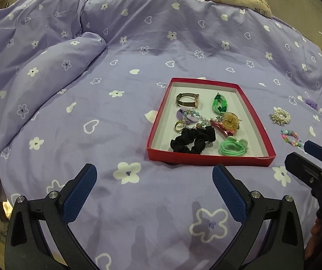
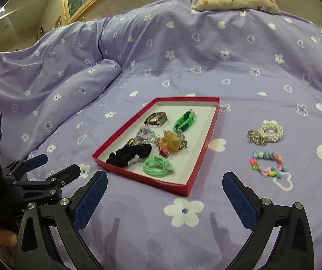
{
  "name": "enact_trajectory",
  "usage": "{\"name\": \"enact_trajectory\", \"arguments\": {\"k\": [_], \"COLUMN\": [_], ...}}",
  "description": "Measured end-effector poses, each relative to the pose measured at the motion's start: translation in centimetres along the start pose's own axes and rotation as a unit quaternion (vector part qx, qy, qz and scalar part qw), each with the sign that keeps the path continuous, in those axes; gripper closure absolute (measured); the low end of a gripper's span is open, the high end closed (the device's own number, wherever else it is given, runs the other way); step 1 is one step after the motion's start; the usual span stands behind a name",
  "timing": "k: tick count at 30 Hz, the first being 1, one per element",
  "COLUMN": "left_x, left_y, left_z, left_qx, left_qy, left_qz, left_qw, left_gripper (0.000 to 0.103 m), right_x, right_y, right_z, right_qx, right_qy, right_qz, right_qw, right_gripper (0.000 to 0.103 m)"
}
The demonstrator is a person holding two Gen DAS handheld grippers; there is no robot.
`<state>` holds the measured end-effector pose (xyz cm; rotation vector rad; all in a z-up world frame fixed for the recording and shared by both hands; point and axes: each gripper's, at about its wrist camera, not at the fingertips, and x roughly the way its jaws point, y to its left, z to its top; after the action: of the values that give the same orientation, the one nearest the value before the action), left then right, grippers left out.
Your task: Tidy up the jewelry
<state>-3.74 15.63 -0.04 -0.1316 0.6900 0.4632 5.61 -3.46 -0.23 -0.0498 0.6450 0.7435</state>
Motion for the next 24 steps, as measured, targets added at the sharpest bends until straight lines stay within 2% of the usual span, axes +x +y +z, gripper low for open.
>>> {"name": "enact_trajectory", "arguments": {"k": [24], "left_x": [-1.3], "left_y": [-0.1], "left_z": [-0.3], "left_qx": [0.004], "left_qy": [-0.002], "left_qz": [-0.001], "left_qw": [1.0000], "left_gripper": [0.000], "right_x": [-0.2], "right_y": [0.9], "right_z": [-0.5], "right_qx": [-0.010], "right_qy": [0.012], "right_qz": [0.003], "right_qw": [1.000], "right_gripper": [0.000]}}
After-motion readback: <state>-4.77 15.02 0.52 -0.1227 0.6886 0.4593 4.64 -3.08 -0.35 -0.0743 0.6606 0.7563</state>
